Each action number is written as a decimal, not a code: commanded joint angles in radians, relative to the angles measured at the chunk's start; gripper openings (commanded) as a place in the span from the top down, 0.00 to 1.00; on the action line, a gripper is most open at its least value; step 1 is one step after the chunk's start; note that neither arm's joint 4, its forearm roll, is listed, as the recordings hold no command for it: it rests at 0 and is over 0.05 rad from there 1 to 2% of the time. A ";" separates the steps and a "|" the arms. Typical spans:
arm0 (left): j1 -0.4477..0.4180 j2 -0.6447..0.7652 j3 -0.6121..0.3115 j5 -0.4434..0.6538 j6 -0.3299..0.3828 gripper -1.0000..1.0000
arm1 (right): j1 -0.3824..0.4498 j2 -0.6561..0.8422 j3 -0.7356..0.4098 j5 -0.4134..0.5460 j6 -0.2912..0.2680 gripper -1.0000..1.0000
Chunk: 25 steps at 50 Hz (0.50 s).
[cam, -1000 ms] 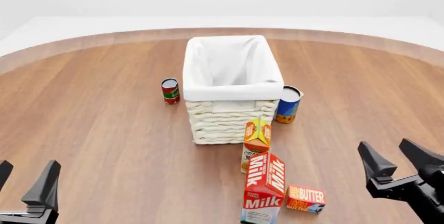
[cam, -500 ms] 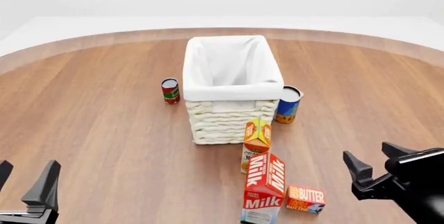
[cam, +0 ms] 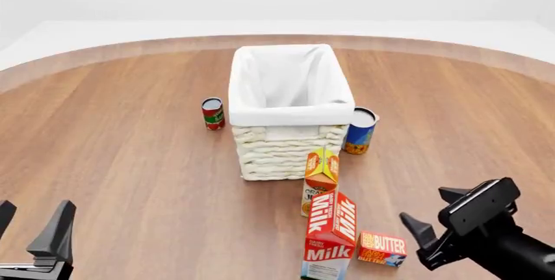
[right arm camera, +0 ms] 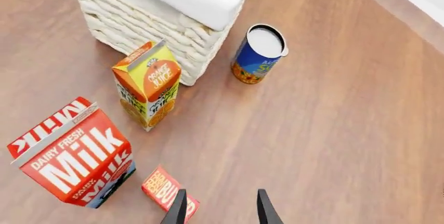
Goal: Pick up the butter and put it in the basket.
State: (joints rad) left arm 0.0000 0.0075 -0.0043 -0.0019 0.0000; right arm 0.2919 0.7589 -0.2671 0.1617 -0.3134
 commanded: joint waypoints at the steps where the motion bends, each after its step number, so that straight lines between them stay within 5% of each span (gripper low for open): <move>1: 0.000 0.000 0.000 0.000 0.000 0.00 | 0.010 0.092 -0.028 0.015 -0.080 0.00; 11: 0.000 0.000 0.000 0.000 0.000 0.00 | -0.032 0.134 -0.083 0.086 -0.182 0.00; 25: 0.000 0.000 0.000 0.000 0.000 0.00 | 0.012 0.109 -0.115 0.216 -0.235 0.00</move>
State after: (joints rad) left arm 0.0000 0.0075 -0.0043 -0.0019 0.0000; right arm 0.2828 0.8711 -0.3680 0.3077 -0.5002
